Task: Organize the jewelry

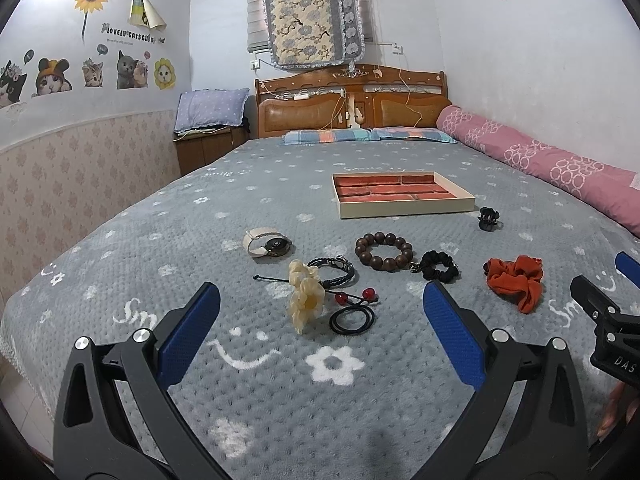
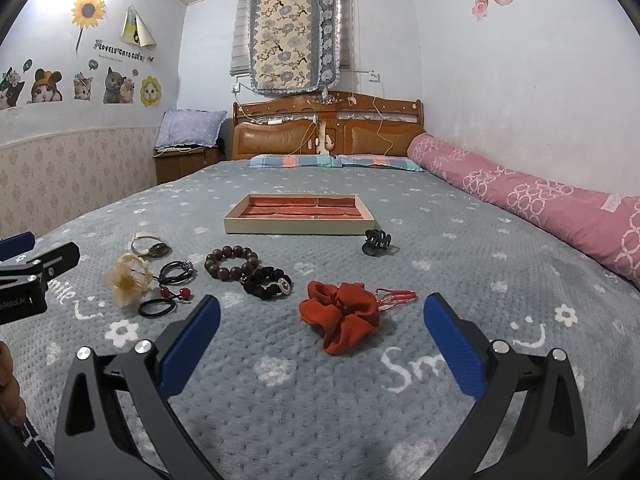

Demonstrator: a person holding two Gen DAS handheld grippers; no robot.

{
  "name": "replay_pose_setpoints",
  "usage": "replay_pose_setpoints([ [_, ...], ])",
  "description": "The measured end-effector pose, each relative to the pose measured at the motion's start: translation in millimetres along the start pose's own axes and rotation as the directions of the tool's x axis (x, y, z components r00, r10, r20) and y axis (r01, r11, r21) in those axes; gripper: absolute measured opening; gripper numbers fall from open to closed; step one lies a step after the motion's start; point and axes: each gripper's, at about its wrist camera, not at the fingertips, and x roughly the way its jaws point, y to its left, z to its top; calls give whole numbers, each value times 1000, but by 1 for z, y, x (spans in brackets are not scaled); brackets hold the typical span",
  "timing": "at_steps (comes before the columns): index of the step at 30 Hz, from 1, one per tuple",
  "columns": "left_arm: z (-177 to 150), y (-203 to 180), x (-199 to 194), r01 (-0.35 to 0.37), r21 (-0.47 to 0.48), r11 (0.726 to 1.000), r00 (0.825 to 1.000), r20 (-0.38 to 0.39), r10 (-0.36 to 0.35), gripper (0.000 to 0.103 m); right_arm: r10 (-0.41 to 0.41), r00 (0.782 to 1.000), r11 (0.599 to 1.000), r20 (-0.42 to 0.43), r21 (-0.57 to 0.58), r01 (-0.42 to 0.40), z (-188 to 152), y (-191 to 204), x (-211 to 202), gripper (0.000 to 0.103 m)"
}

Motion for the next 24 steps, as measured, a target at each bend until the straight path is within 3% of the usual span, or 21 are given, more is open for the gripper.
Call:
replay_pose_setpoints([
  [20, -3, 1, 10, 12, -1, 1000, 1000, -21, -12, 98, 6, 1000, 1000, 6, -6, -6, 1, 1, 1, 99],
  [24, -5, 1, 18, 8, 11, 1000, 999, -36, -8, 98, -17, 1000, 1000, -24, -12, 17, 2, 1, 11, 99],
])
